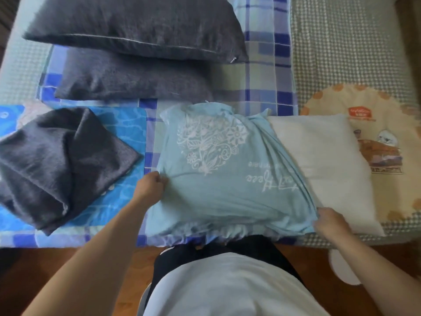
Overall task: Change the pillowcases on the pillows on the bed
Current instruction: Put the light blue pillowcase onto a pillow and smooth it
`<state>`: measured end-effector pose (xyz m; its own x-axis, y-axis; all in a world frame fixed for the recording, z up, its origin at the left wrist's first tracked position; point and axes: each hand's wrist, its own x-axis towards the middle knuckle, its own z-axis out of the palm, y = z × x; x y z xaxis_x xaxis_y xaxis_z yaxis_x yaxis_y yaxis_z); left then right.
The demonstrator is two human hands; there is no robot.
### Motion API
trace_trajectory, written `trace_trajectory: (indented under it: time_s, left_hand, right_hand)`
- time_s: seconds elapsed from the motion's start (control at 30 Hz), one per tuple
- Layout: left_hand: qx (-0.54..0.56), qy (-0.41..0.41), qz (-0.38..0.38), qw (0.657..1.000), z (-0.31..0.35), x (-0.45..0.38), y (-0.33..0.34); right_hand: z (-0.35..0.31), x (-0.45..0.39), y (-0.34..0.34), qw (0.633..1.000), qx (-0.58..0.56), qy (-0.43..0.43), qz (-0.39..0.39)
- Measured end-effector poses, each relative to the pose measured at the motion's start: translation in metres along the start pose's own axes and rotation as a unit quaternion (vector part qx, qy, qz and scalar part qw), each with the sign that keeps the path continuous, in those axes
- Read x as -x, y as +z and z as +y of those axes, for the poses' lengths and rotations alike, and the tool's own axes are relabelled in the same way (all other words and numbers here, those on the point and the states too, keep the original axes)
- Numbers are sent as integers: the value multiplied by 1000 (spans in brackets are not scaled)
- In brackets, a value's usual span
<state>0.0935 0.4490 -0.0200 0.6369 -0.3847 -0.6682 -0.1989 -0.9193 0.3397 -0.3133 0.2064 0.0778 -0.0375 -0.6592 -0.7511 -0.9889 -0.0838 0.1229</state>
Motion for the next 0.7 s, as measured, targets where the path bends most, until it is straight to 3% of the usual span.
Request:
trace_trajectory:
  time_s: [0.1,0.2,0.3,0.37,0.43,0.47,0.5,0.57,0.63,0.7]
  left_hand:
    - [-98,-6,-73,993,-6,-1,1]
    - [9,9,-15,1000,22,-10,-4]
    - [105,35,31,993,64,-40,-6]
    - [143,16,46,989,80,-67,-5]
    - [168,-32,60,984,86,-86,-1]
    - [160,-32,100,981,89,-88,3]
    - [146,10,161,976,94,-84,8]
    - [117,174,255,944,112,-67,21]
    - [77,270,214,936,129,-48,40]
    - [35,254,136,957,137,-36,61]
  right_hand:
    - [-60,16,-20,989,-110,-91,27]
    - [-144,4,-68,948,-249,-178,84]
    - [-235,-60,-115,928,-326,-155,88]
    - [-282,-112,-130,954,-260,-131,71]
    - [-319,-147,-124,990,-70,-110,45]
    - [-330,-154,-118,991,-4,-122,45]
    - [-332,-157,-111,987,33,-150,57]
    - [-303,-157,-111,968,77,-189,146]
    - [-237,-162,-132,964,48,-96,245]
    - [-174,-161,-150,966,24,35,256]
